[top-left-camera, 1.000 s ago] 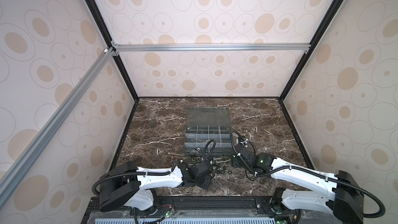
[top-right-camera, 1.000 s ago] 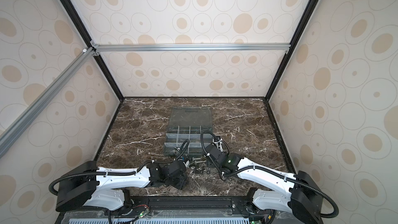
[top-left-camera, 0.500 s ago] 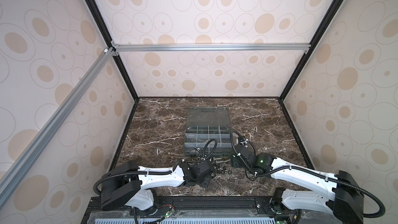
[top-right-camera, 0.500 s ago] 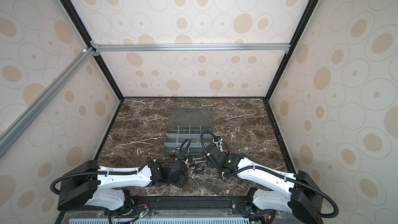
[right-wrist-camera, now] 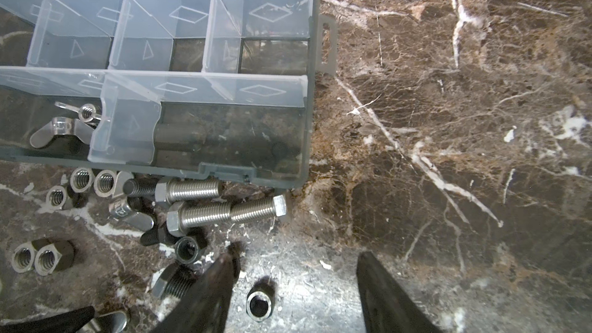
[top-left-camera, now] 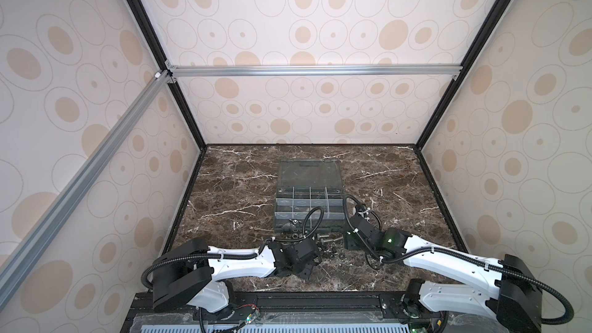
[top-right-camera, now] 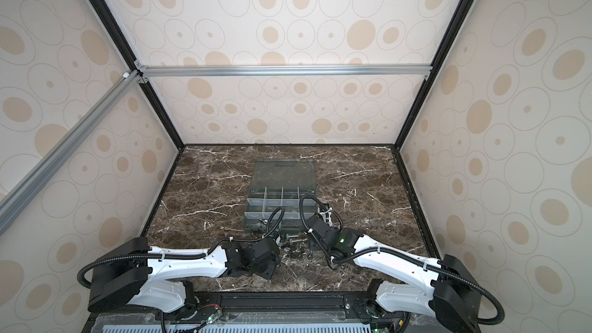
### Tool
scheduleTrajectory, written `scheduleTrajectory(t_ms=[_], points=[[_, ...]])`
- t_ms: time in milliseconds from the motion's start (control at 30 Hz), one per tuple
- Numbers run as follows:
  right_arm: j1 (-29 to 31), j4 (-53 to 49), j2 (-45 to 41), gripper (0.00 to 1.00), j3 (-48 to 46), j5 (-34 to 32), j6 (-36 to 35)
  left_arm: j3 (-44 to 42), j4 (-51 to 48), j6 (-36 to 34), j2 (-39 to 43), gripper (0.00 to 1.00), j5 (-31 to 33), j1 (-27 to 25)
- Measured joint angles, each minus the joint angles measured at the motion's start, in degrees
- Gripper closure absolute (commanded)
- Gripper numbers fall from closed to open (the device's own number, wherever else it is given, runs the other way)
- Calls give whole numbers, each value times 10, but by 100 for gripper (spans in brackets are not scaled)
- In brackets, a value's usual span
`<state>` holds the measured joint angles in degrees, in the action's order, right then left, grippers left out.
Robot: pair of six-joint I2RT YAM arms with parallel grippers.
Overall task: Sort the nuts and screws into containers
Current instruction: 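Lower the left gripper onto a silver wing nut nearest the robot and close it, then lift the wing nut with the left gripper and drop it into the nearest compartment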
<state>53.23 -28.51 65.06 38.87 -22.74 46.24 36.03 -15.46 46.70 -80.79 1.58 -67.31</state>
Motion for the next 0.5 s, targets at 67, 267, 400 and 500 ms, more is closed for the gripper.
scheduleTrajectory(t_ms=[67, 267, 400, 500], points=[[0, 0, 0, 35, 0, 0, 0, -1, 3, 0, 0, 80, 0, 0], [0, 0, 1, 35, 0, 0, 0, -2, 11, 0, 0, 84, 1, 0], [0, -1, 1, 35, 0, 0, 0, -2, 10, 0, 1, 84, 4, 0], [0, -1, 3, 35, 0, 0, 0, -2, 10, 0, 1, 84, 9, 0]])
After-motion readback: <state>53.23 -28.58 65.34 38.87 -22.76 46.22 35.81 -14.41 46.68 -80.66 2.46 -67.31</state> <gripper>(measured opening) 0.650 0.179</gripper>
